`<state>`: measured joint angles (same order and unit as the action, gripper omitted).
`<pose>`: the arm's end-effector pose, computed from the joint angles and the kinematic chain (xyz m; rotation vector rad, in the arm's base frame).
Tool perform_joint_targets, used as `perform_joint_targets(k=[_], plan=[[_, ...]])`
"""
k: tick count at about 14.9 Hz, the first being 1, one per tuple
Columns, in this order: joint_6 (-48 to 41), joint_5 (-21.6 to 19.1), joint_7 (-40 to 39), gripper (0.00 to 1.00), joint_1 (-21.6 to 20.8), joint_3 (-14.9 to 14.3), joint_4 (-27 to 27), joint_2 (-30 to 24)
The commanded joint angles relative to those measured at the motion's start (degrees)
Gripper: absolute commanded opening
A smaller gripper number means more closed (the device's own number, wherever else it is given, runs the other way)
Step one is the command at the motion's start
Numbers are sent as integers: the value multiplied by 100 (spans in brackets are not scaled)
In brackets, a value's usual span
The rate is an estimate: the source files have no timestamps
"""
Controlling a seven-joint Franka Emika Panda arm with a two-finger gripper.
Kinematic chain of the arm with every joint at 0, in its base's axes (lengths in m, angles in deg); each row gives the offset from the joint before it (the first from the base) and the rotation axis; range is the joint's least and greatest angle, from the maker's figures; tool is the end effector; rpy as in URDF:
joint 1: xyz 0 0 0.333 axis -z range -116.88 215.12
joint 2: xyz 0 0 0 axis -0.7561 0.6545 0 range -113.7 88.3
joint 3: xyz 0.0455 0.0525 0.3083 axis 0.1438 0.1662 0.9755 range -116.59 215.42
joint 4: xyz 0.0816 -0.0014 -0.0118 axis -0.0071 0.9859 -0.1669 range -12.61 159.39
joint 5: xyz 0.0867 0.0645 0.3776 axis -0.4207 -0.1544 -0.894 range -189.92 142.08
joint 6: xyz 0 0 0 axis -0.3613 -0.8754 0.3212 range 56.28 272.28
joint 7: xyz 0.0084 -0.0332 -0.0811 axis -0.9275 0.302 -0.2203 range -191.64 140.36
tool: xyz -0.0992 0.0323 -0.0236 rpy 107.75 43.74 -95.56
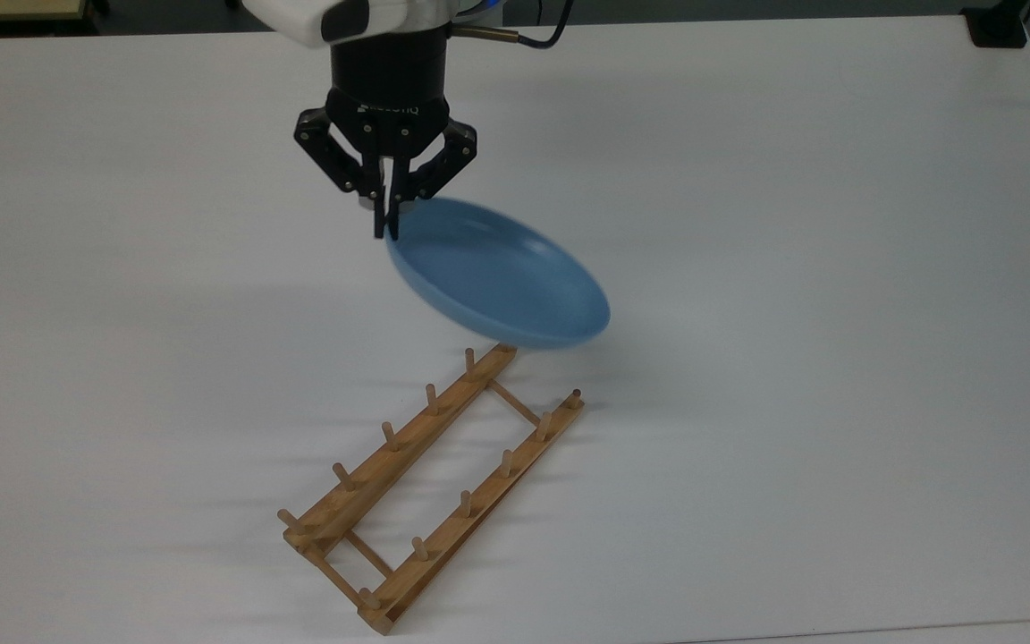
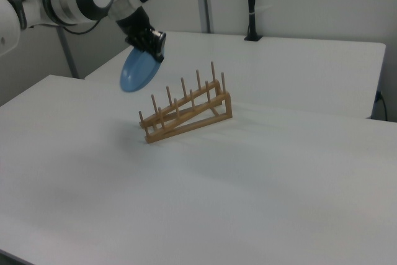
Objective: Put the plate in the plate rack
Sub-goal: 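Carry the upright plate over the wooden rack pegs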
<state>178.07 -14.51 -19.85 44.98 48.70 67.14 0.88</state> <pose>0.6684 0.0334 0.5912 2.9503 0.0217 0.6295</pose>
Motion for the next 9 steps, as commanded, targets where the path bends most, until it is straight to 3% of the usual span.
perform_joint_targets(k=[1,3,6,9], plan=[[1102,579,501,0,-78,-34,10,66],[1437,860,677,0,-78,-34,19,171],[1789,1641,817,0,-78,-42,89,355],[1904,2896,1930,0,-70,-42,116,487]])
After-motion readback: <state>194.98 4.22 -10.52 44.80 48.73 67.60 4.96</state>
